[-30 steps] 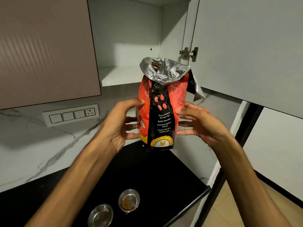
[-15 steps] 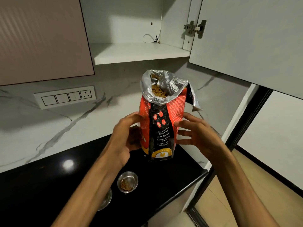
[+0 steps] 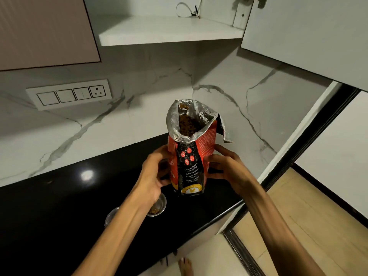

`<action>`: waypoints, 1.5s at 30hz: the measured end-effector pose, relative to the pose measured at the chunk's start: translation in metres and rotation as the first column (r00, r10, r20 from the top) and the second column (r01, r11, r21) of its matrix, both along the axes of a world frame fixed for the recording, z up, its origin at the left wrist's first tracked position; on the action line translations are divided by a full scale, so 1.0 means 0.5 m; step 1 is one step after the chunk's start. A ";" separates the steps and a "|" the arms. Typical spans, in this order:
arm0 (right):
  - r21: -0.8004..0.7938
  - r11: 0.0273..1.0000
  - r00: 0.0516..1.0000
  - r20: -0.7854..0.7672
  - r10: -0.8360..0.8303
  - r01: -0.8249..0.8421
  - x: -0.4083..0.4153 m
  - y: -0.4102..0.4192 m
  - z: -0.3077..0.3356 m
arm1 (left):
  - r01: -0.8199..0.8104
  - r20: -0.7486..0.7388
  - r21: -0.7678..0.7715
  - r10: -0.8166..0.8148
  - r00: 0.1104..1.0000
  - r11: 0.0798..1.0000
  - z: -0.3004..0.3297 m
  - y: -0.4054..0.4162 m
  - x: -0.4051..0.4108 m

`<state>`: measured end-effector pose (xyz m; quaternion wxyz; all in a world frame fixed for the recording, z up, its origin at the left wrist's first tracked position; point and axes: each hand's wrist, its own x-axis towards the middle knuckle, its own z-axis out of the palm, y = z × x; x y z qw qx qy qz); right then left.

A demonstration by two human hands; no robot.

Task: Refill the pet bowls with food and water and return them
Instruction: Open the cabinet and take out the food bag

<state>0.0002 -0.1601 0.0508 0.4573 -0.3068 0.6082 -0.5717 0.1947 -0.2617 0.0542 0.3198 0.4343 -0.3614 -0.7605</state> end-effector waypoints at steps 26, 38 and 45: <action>0.192 0.980 0.999 0.017 0.044 -0.046 -0.116 -0.093 -0.382 | -0.066 0.026 0.067 0.064 0.998 0.996 -0.354 -0.039 -0.085; 0.200 0.980 1.000 0.013 0.013 -0.016 -0.127 -0.116 -0.460 | -0.113 -0.009 0.141 0.115 0.993 0.984 -0.441 -0.052 -0.108; 0.204 0.979 1.000 0.008 0.020 -0.022 -0.130 -0.115 -0.490 | -0.162 0.030 0.197 0.159 0.987 0.967 -0.482 -0.050 -0.110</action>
